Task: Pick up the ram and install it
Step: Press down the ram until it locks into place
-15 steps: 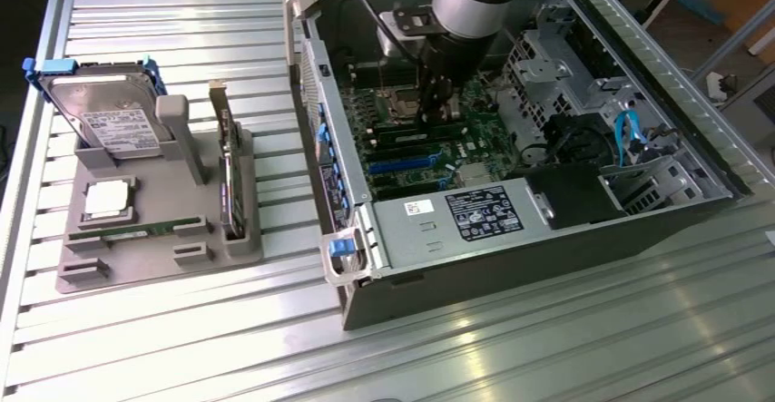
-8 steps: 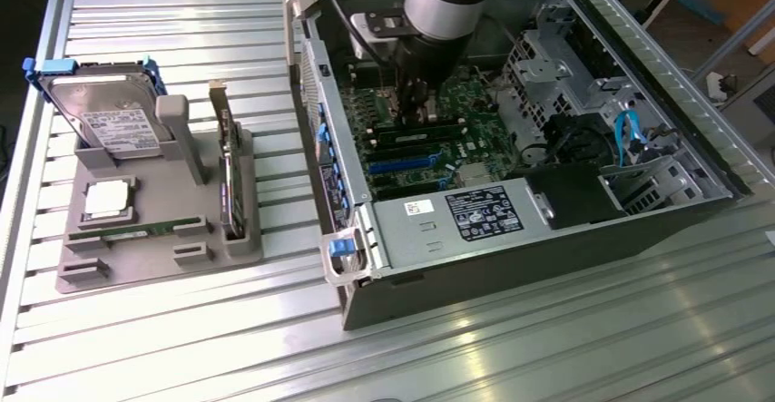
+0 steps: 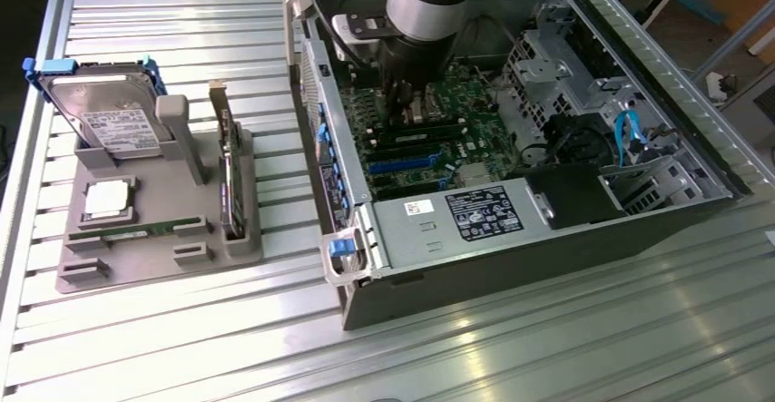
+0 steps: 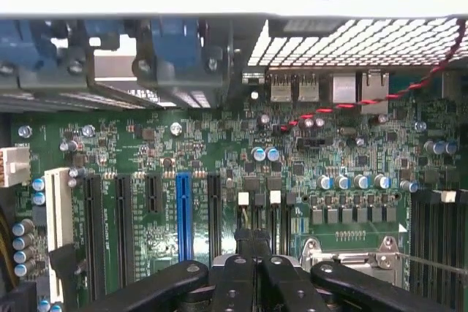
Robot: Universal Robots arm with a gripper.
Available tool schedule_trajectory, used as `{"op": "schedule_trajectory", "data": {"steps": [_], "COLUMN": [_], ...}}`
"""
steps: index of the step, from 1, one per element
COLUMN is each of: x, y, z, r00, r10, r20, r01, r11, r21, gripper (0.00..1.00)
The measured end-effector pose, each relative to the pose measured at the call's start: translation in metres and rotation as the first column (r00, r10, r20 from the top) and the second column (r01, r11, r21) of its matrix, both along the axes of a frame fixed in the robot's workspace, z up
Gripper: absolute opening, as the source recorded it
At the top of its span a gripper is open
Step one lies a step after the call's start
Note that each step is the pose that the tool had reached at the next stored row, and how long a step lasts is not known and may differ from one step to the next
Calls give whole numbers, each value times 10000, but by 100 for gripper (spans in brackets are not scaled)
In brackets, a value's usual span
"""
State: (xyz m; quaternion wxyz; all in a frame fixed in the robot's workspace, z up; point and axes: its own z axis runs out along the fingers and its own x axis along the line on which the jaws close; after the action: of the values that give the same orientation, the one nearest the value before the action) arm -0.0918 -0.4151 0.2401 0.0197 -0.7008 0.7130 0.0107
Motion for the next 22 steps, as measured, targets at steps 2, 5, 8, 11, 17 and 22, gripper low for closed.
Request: {"op": "schedule_trajectory", "data": {"steps": [2,5,8,11,17,22], "x": [0,-24,-24,-25,-32,-37], "y": [0,-1,-1,-1,-1,-1], "z": [0,0,0,-13,-38,-50], "r00": [10000,10000,10000,10000,10000,10000], "r10": [1,0,2,1,1,1], "r20": [0,3,3,3,3,2], "r01": [-1,0,-2,-1,-1,-1], "r11": [10000,10000,10000,10000,10000,10000], "r21": [0,0,0,0,0,-1], "gripper": [11,11,11,11,11,11]}}
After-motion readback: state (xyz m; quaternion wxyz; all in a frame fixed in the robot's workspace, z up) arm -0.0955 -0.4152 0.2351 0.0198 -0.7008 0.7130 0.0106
